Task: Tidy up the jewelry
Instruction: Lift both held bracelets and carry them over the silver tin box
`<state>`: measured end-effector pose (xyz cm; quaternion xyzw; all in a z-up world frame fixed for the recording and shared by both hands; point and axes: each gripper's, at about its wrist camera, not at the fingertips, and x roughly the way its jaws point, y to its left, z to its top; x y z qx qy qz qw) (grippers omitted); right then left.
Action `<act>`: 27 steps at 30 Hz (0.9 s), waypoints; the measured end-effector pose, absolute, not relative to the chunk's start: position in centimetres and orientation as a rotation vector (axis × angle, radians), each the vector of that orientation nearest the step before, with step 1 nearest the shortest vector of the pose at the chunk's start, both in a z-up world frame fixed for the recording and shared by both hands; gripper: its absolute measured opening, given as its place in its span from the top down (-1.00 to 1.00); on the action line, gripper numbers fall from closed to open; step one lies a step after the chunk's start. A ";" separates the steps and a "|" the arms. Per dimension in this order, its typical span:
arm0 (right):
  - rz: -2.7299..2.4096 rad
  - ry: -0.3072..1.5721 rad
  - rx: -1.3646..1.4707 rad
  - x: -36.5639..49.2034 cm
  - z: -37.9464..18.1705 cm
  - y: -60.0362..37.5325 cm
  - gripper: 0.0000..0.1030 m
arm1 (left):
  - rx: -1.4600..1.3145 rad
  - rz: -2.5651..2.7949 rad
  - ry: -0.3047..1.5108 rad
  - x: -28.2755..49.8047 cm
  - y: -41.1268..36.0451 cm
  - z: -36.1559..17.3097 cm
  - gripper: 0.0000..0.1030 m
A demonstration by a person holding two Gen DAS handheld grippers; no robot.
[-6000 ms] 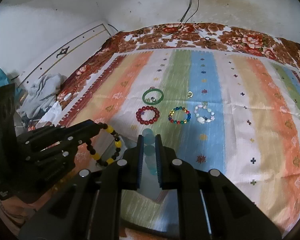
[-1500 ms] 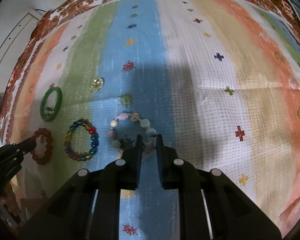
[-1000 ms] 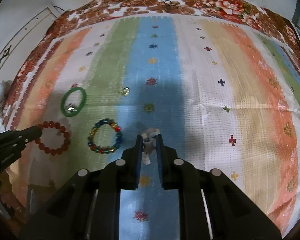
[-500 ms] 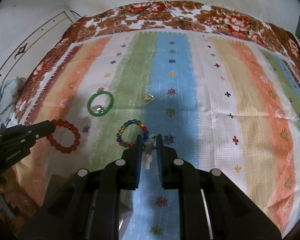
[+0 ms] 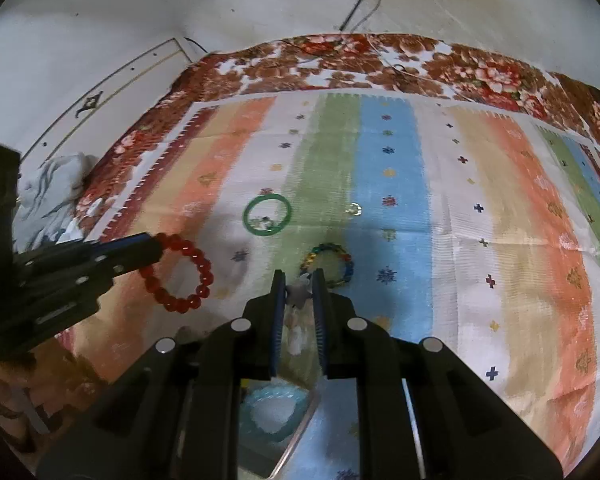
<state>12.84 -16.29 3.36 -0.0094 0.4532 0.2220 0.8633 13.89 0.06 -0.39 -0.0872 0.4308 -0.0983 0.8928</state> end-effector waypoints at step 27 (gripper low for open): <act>0.542 0.958 0.020 5.1 3.5 -16.2 0.71 | -0.115 -0.289 0.839 5.8 -3.8 0.6 0.75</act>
